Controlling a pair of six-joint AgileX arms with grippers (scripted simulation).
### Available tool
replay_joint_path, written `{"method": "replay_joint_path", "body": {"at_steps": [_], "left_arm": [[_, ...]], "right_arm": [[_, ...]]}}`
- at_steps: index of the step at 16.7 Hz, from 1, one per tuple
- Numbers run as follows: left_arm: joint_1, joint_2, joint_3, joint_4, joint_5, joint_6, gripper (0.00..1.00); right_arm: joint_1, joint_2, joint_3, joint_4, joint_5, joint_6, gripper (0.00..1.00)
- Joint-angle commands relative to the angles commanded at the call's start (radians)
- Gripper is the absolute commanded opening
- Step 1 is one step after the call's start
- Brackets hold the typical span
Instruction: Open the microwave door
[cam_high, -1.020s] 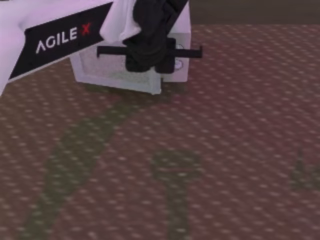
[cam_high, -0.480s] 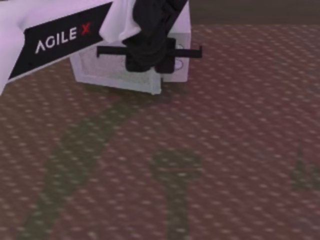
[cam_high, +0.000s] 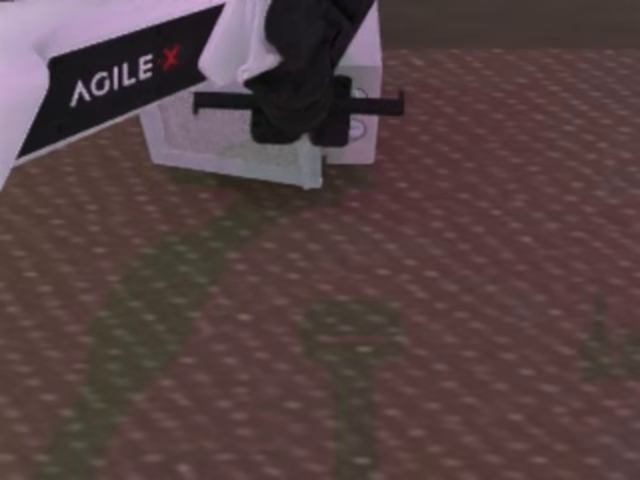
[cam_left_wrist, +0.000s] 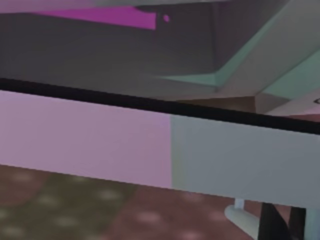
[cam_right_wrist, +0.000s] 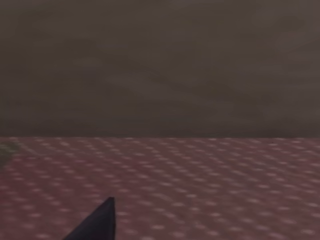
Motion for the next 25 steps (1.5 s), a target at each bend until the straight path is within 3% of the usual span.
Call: {"method": "replay_joint_path", "body": {"at_steps": [10,25], "left_arm": [[0.012,-0.091,-0.137,0.069,0.052,0.104,0.0],[0.012,-0.092,-0.138,0.07,0.052,0.104,0.0]], "right_arm": [[0.0,0.0,0.0,0.0,0.0,0.0,1.0],[0.0,0.0,0.0,0.0,0.0,0.0,1.0]]}}
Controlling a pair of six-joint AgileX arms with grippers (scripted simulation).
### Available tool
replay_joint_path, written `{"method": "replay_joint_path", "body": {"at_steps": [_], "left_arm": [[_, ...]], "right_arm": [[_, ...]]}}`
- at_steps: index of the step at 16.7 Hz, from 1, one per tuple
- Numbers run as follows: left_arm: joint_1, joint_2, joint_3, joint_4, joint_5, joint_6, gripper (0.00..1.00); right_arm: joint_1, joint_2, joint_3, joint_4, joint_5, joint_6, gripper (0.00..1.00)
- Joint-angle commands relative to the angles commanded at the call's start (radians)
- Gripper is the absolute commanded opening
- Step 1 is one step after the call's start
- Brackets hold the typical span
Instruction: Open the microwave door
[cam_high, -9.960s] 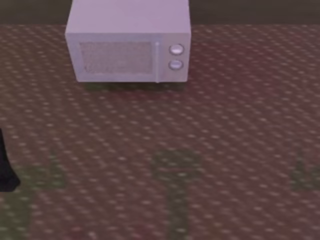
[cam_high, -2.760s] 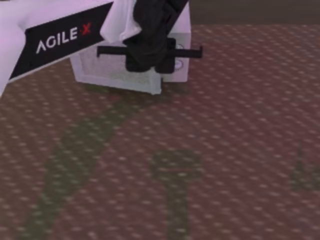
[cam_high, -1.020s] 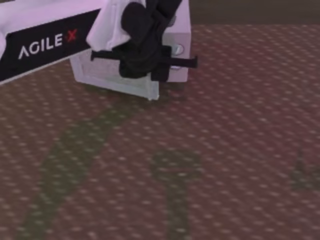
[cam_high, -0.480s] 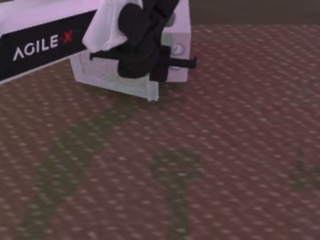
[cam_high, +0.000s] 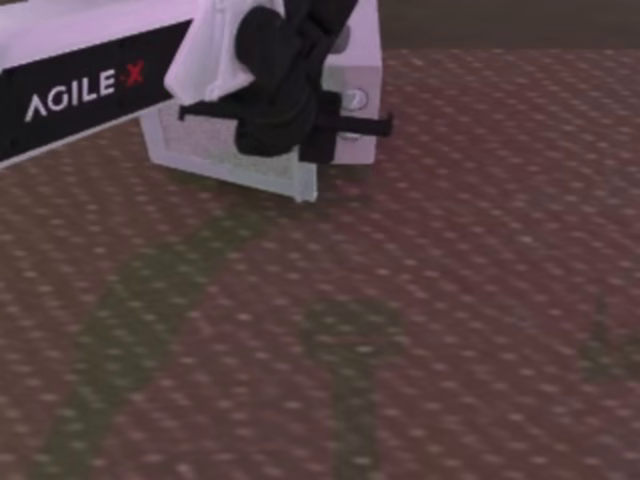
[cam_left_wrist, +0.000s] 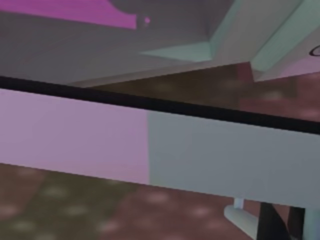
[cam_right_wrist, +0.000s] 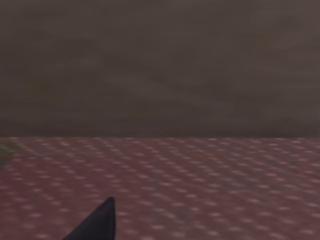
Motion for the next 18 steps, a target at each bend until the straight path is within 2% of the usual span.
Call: {"method": "replay_joint_path", "body": {"at_steps": [11,18], "left_arm": [[-0.006,0.002,-0.003,0.002,0.006,-0.002,0.0],[0.017,-0.073,-0.116,0.045,0.055,0.103,0.0]], "right_arm": [[0.0,0.0,0.0,0.0,0.0,0.0,1.0],[0.0,0.0,0.0,0.0,0.0,0.0,1.0]]}}
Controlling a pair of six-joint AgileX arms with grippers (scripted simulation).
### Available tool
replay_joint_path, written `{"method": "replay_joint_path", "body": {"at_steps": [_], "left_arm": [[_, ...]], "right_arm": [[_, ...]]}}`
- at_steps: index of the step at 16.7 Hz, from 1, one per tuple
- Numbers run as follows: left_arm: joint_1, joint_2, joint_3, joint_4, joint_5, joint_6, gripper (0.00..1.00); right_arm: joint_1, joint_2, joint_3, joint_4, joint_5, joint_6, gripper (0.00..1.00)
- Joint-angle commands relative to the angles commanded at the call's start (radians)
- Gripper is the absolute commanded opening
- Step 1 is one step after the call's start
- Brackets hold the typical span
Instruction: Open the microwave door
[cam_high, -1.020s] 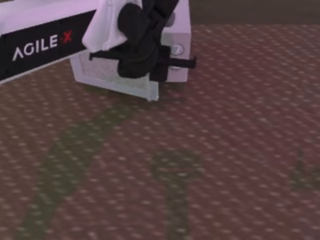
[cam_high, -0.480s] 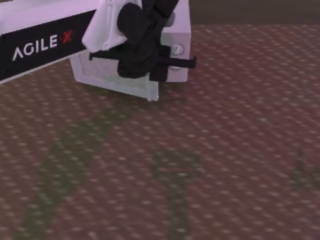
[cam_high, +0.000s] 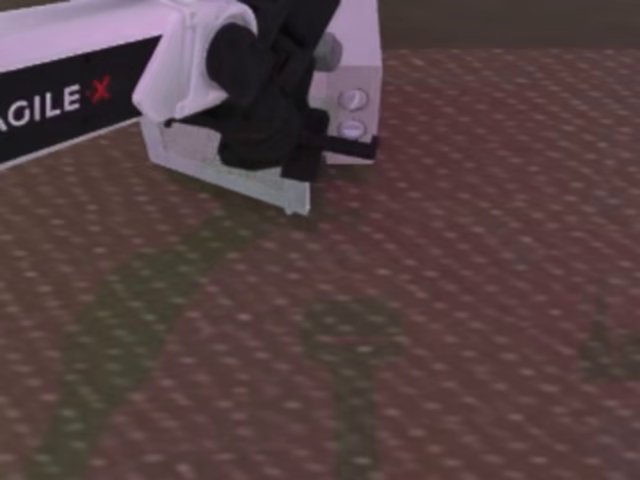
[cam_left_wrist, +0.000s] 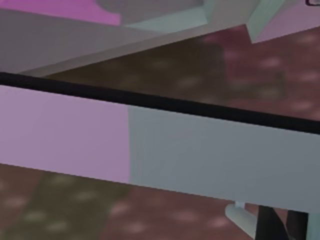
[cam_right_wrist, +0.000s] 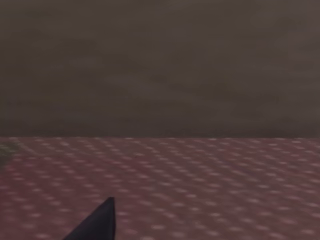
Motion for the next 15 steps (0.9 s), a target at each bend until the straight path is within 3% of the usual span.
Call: {"method": "replay_joint_path", "body": {"at_steps": [15], "left_arm": [[0.003,-0.015,-0.008,0.011,0.006,0.011,0.0]], "right_arm": [[0.0,0.0,0.0,0.0,0.0,0.0,1.0]]}}
